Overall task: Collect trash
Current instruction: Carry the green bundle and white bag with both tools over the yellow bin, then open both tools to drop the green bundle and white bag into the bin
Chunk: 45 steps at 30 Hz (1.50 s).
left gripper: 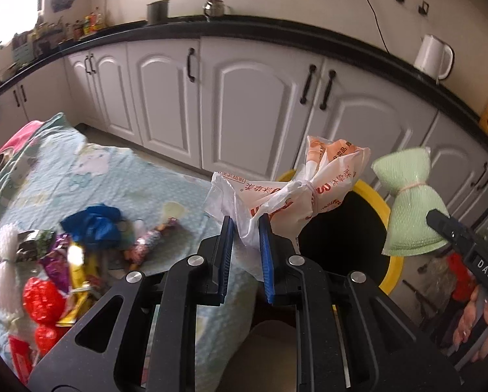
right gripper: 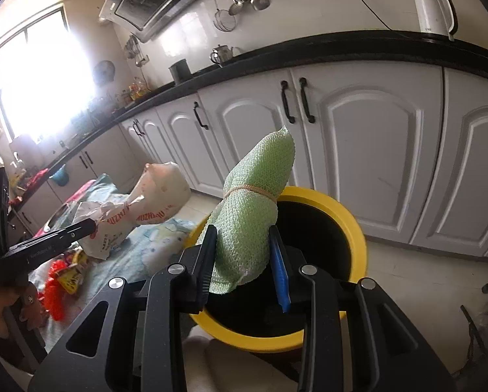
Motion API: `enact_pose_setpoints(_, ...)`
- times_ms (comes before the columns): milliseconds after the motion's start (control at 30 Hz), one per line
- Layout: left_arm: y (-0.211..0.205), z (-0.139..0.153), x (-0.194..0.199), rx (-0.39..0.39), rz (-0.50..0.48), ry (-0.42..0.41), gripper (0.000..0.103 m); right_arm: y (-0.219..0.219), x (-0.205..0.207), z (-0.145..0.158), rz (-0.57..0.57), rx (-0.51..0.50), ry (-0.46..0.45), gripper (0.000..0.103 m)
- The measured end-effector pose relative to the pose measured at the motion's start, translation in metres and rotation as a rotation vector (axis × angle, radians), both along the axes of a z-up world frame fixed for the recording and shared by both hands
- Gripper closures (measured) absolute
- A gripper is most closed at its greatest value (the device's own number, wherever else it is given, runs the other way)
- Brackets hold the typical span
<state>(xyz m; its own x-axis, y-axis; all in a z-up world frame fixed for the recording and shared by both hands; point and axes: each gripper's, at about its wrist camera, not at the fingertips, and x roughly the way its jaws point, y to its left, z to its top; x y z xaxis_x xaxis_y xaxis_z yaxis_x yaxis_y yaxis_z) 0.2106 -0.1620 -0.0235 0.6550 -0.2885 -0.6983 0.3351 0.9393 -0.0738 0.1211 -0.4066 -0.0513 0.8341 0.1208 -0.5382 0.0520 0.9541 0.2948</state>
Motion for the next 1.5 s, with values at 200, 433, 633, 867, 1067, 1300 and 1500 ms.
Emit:
enact_pose_setpoints(200,-0.025,-0.022,0.006,0.047,-0.035,0.036,0.092,-0.014,0.002,-0.013,-0.025,-0.01,0.033,0.073)
enact_pose_setpoints(433,-0.043,-0.044,0.009,0.075,-0.062,0.077,0.091,-0.021,0.009,-0.032,-0.031,-0.03,0.083,0.072)
enact_pose_setpoints(633,-0.052,-0.054,0.012,0.083,-0.07,0.106,0.09,-0.027,0.014,-0.045,-0.027,-0.02,0.115,0.07)
enact_pose_setpoints(867,-0.059,-0.057,0.014,0.056,-0.083,0.113,0.07,-0.038,0.013,-0.049,-0.065,0.0,0.121,0.052)
enact_pose_setpoints(1067,-0.055,-0.049,0.009,0.004,-0.083,0.093,0.035,-0.036,0.01,-0.041,-0.105,-0.09,0.102,0.035)
enact_pose_setpoints(1300,-0.031,-0.031,0.003,-0.072,-0.033,0.061,0.013,-0.023,0.009,-0.03,-0.098,-0.148,0.068,0.028)
enact_pose_setpoints(1500,-0.009,-0.011,-0.004,-0.112,0.013,0.016,0.011,-0.005,0.007,-0.015,-0.063,-0.157,0.026,0.023)
